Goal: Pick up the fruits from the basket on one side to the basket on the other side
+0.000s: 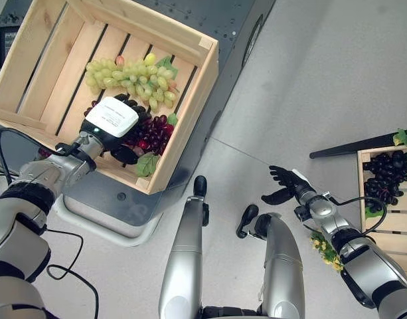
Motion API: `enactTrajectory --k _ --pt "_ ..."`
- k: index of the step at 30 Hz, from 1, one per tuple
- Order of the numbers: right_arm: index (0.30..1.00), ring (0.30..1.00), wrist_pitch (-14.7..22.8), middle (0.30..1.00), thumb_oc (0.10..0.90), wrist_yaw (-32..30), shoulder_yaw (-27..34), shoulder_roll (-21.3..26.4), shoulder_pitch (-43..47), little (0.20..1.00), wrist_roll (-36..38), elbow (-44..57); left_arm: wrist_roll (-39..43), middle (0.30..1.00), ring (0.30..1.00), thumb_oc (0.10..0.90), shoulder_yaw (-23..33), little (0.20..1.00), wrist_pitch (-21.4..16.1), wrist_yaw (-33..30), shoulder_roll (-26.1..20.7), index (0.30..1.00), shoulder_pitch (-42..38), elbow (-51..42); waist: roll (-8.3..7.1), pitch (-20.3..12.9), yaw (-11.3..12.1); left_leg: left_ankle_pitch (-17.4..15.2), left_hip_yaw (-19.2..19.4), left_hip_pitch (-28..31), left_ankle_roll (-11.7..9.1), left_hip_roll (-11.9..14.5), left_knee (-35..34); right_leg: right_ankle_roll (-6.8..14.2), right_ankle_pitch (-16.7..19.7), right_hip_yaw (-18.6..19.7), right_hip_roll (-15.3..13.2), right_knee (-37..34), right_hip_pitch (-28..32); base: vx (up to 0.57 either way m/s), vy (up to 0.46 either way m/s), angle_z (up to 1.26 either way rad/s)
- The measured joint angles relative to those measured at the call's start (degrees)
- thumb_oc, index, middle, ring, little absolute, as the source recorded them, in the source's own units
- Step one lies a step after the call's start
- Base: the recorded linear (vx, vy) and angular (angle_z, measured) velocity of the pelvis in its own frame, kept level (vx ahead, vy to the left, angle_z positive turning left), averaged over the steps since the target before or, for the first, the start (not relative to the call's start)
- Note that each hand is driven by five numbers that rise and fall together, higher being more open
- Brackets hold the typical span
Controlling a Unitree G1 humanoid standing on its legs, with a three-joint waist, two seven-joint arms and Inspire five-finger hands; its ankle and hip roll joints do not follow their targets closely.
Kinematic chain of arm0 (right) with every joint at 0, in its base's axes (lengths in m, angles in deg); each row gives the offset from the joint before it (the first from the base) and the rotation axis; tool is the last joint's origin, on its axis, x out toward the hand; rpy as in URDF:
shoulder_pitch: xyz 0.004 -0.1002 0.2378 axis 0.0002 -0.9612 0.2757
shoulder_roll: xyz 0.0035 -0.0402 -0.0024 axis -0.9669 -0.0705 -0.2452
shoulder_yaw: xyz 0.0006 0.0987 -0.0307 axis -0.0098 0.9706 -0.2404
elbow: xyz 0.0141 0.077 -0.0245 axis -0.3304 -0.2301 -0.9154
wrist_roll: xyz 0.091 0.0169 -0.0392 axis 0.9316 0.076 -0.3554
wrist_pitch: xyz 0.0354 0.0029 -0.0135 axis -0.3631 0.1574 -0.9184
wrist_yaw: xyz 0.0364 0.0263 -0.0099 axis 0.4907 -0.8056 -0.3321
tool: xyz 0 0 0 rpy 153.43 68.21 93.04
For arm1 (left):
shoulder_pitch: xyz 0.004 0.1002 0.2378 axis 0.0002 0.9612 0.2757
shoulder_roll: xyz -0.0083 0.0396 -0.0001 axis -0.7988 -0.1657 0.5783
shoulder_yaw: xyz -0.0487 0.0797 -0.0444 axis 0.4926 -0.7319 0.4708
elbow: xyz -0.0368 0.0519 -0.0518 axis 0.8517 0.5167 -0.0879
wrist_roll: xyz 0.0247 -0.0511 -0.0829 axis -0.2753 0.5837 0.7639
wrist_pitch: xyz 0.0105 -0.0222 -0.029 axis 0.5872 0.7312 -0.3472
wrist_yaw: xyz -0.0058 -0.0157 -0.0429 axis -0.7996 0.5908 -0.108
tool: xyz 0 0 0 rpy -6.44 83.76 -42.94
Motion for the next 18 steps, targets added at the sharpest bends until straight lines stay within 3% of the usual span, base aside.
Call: enactTrajectory --k 11,13,18 --pt "0.9 0.9 0.0 0.9 0.8 0.06 -0.01 1.69 2.54 0.9 2.52 -0.01 5.6 0.9 0.9 0.8 -0.61 0.9 -0.5 4.82 0.85 0.9 -2.66 -0.35 -0.18 -0.12 1.35 -0.01 0.0 -1.42 0.0 0.08 -0.27 0.79 0.34 0.07 0.24 -0.68 -1.5 -0.02 0.008 0.01" --pt "0.9 0.9 0.0 0.9 0.8 0.06 -0.01 1.68 2.86 0.9 2.54 -0.02 5.4 0.314 0.314 0.409 -1.05 0.314 -0.64 5.13 1.28 0.314 -3.26 -0.18 -0.21 -0.18 1.37 -0.03 0.03 -1.37 0.03 0.06 -0.67 1.01 0.64 0.36 0.44 -1.16 -1.46 -0.02 0.009 0.02" --pt "0.9 0.9 0.0 0.9 0.8 0.11 -0.04 1.68 3.1 0.9 2.55 -0.02 2.53 0.3 0.3 0.4 -1.7 0.3 -2.1 3.81 2.66 0.3 -5.77 2.54 -0.48 -0.22 1.33 -0.14 0.2 -0.29 0.2 0.07 -1.2 1.69 1.82 2.71 2.3 -3.24 -0.99 -0.03 0.013 0.01"
